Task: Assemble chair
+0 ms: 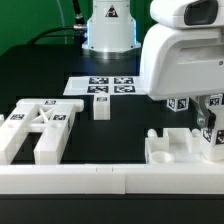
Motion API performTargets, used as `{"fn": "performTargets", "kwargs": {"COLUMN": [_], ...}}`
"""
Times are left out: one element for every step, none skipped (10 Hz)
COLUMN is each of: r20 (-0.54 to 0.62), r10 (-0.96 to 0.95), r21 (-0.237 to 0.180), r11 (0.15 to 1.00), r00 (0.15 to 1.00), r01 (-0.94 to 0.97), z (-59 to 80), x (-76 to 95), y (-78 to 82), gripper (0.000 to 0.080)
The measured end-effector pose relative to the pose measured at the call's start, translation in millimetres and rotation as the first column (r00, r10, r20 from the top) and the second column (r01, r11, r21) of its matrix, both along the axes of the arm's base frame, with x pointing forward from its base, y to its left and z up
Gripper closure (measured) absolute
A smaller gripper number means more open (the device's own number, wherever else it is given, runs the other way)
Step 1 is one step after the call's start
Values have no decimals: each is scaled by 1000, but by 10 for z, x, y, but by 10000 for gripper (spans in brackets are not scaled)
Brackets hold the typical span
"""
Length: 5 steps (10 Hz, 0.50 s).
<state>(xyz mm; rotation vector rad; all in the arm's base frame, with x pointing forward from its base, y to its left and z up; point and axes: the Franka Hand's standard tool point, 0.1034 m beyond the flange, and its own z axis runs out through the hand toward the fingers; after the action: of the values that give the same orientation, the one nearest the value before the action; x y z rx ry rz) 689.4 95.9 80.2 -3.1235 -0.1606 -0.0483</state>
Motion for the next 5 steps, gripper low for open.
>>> {"fn": "performTargets", "kwargs": {"r20": [-3,-6,-11,-20,-30], "r10": [-115,-212,-315,-436,-527], "r21": [11,13,19,32,38], "r11": [993,977,949,899,849], "r00": [993,977,949,900,849], "r01": [115,212,315,436,528], "z": [-2,-4,-6,-8,-11], "x": [1,1,1,0,-2], "y": [-10,-9,-8,4,11], "gripper": [509,509,509,509,509]}}
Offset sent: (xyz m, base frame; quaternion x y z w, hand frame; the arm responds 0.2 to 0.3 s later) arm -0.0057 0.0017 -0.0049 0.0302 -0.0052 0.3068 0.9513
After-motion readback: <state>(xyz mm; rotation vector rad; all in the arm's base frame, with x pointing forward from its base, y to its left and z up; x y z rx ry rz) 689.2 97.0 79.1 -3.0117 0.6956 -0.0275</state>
